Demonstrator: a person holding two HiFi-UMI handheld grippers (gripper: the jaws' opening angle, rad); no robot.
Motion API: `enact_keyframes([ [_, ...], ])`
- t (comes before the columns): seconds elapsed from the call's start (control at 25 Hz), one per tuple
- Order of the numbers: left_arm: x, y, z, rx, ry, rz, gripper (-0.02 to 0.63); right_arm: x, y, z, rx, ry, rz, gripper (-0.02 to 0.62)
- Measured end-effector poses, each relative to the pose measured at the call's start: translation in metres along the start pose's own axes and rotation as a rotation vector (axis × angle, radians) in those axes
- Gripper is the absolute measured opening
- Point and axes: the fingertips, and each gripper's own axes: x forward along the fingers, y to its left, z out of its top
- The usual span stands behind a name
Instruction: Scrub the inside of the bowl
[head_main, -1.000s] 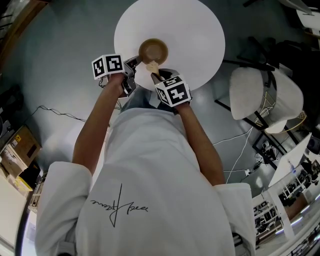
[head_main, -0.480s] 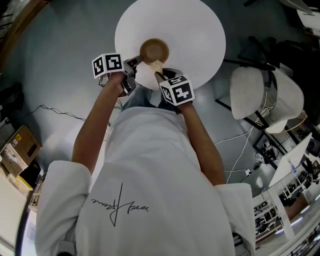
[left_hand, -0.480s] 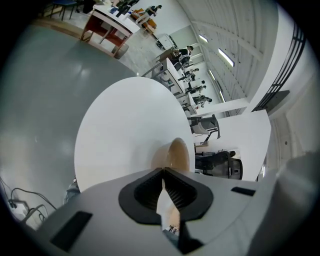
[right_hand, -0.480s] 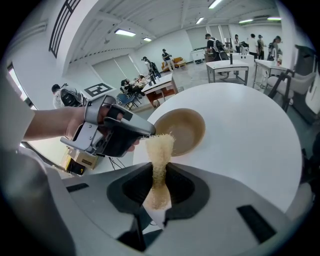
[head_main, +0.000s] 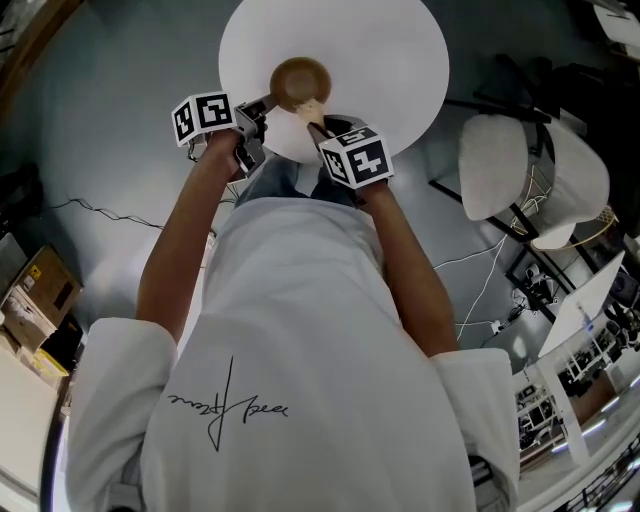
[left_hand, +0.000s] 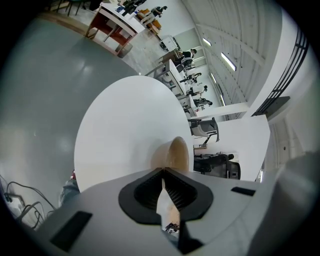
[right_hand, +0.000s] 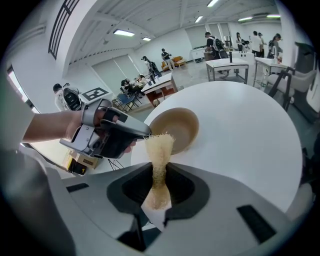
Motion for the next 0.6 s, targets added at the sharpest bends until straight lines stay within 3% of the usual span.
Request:
enact_keyframes([
  [0.6,0.004,-0.002,0.006,0.015,0.008,0.005,0.019,-0.006,-0.015,0.006,-0.118,0.067,0.021,0.083],
])
